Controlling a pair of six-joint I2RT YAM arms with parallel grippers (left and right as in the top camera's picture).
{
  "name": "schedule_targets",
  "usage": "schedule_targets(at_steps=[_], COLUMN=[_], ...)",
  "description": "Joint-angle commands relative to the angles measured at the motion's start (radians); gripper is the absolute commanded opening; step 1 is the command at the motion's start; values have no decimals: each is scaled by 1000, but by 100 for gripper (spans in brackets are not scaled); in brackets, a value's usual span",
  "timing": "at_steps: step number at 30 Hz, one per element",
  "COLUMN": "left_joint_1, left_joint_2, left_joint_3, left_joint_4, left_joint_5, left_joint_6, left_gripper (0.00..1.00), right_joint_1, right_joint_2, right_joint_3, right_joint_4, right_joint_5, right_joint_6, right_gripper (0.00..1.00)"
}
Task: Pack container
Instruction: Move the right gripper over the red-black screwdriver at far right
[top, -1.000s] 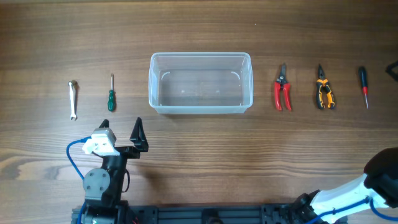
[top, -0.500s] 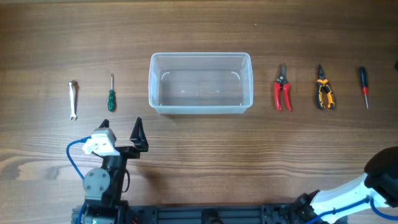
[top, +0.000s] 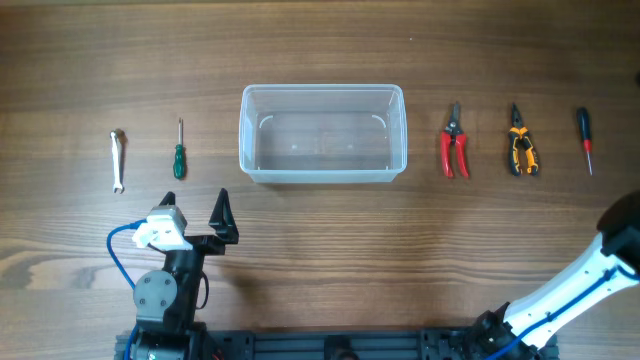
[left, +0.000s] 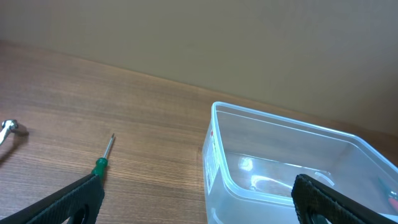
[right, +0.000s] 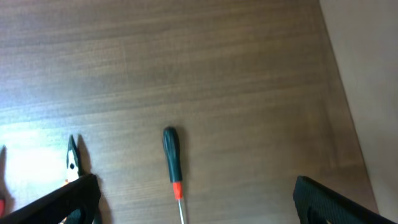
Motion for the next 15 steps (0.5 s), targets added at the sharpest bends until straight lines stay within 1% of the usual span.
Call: schedule_targets(at_steps=[1,4,11,14,15], left_joint_1=[5,5,5,5,5], left_joint_2=[-7,-7,-7,-7,-7], left_joint_3=[-5,-5,-5,-5,-5], left_joint_4=[3,3,3,3,3], left_joint_5=[12,12,12,12,12], left_joint_6=[9,9,9,9,9], left_gripper=[100,100,100,100,100], right_joint_1=[35,45,65,65,67], right_joint_2=[54,95,191,226,238], right_joint_3=[104,104,103,103,103], right_joint_4=[-13,-42,-151,-173,-173], right_joint_5=[15,27,203,205,205], right_joint_6=[19,12,19,14,-8], right_gripper=[100,100,100,100,100])
